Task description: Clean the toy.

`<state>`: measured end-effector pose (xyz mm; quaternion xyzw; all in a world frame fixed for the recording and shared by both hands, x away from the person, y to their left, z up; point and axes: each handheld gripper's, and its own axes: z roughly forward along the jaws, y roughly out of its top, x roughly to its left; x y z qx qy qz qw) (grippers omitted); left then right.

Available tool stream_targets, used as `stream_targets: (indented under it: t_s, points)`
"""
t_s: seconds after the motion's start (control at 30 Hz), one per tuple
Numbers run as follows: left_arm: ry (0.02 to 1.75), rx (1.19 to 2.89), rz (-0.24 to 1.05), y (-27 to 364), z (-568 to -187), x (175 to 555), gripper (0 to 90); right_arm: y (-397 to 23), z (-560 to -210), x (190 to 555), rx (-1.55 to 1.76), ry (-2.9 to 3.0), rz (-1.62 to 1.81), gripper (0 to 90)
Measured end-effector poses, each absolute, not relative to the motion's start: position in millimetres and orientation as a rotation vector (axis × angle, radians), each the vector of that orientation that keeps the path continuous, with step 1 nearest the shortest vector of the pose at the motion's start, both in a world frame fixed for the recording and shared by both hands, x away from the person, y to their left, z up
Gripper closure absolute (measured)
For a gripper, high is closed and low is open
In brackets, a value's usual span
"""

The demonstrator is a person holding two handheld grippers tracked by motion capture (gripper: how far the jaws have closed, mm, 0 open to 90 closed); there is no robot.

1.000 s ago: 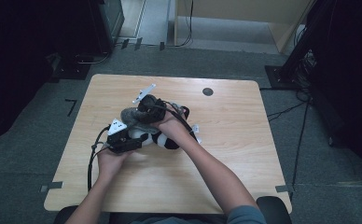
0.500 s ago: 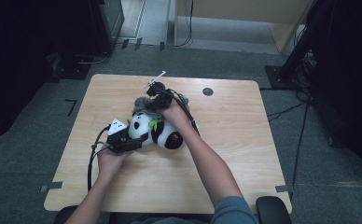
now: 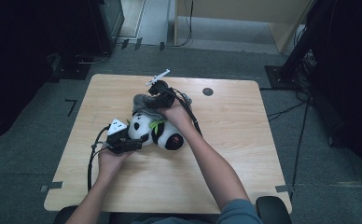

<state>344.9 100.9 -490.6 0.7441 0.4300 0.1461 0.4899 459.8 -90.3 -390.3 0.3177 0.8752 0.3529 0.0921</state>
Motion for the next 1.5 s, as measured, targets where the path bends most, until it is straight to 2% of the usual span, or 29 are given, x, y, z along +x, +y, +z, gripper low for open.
stream_targets:
  t_s: [0.2,0.4,0.7,0.87,0.97,1.3,1.5]
  points:
    - [1.051,1.792,0.33,104,-489,347,14.2,-97,-368,424,0.84,2.592,1.134,74.1]
    - [1.051,1.847,0.331,104,-484,349,16.3,-106,-365,394,0.8,2.597,1.187,74.1]
    - [1.071,1.883,0.344,100,-478,346,27.3,-113,-389,345,0.766,2.588,1.18,74.0]
    - [1.091,1.887,0.342,98,-477,344,28.0,-113,-401,330,0.779,2.574,1.16,74.5]
    - [1.093,1.903,0.356,96,-477,344,28.2,-116,-420,321,0.777,2.535,1.144,75.1]
    - [1.124,1.888,0.349,93,-478,344,28.1,-117,-430,300,0.741,2.511,1.036,76.2]
    - [1.147,1.88,0.336,92,-477,344,28.0,-125,-431,290,0.802,2.513,1.115,76.4]
